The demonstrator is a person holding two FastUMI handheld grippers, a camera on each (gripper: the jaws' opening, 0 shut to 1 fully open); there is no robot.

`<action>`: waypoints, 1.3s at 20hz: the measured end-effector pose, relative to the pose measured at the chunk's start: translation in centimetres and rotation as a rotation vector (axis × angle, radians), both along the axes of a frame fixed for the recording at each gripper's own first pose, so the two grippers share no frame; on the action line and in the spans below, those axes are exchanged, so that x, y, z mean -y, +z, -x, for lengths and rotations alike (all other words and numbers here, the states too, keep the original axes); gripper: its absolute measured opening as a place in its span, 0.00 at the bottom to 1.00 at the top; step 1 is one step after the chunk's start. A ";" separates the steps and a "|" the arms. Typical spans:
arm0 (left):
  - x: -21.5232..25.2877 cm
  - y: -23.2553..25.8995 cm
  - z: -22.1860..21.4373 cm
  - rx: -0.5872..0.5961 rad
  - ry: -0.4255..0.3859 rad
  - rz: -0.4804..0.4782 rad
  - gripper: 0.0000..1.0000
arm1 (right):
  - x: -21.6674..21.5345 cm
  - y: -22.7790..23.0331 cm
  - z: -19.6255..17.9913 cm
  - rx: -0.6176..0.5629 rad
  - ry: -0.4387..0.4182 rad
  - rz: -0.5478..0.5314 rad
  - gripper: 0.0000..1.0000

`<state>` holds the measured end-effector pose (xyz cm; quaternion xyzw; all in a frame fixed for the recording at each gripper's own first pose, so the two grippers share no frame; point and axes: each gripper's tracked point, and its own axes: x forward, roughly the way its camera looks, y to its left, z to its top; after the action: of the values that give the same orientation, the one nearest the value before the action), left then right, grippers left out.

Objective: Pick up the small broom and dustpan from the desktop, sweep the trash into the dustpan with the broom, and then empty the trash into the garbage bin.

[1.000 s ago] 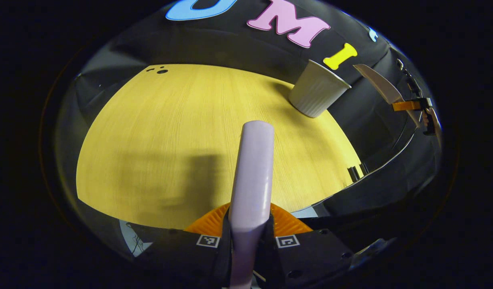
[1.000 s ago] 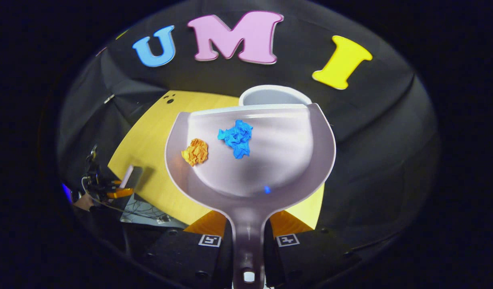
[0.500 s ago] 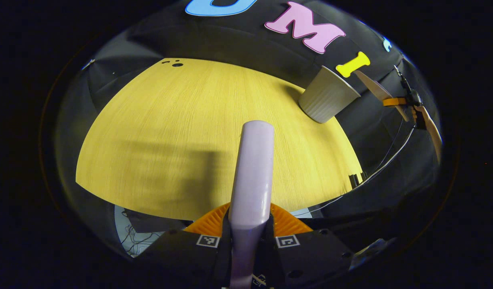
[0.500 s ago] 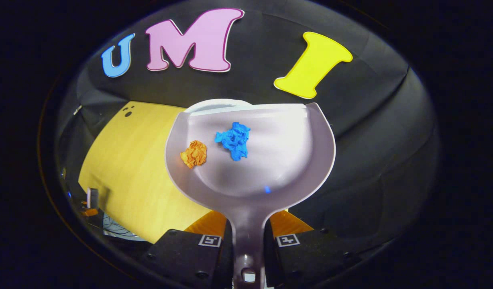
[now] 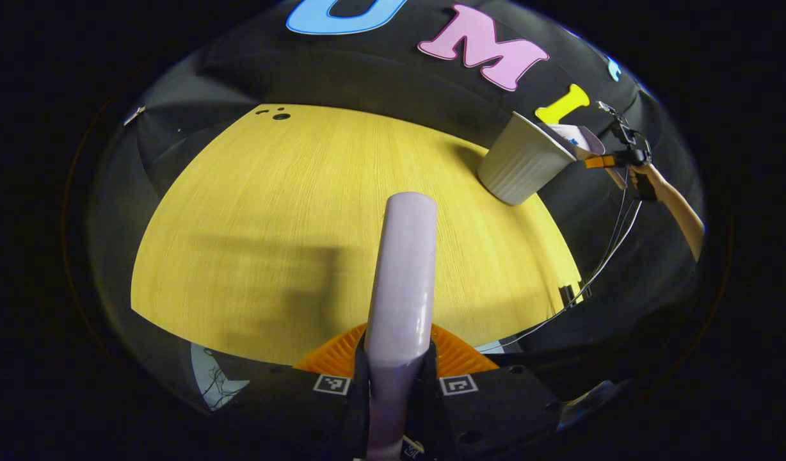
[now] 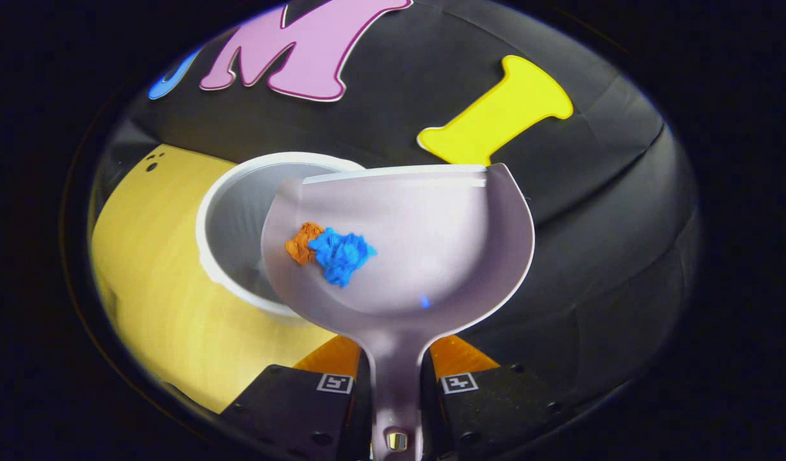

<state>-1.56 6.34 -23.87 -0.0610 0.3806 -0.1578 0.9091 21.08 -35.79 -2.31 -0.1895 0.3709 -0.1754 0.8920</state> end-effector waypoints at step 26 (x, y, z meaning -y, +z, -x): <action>3.3 -0.5 -2.0 -0.038 0.000 0.011 0.34 | -0.1 2.0 -3.8 -0.097 0.433 1.096 0.35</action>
<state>0.41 3.07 -24.39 -0.0691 0.3970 -0.1587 0.9014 24.86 -35.65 -0.31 -0.7019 0.2196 -0.1466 0.6615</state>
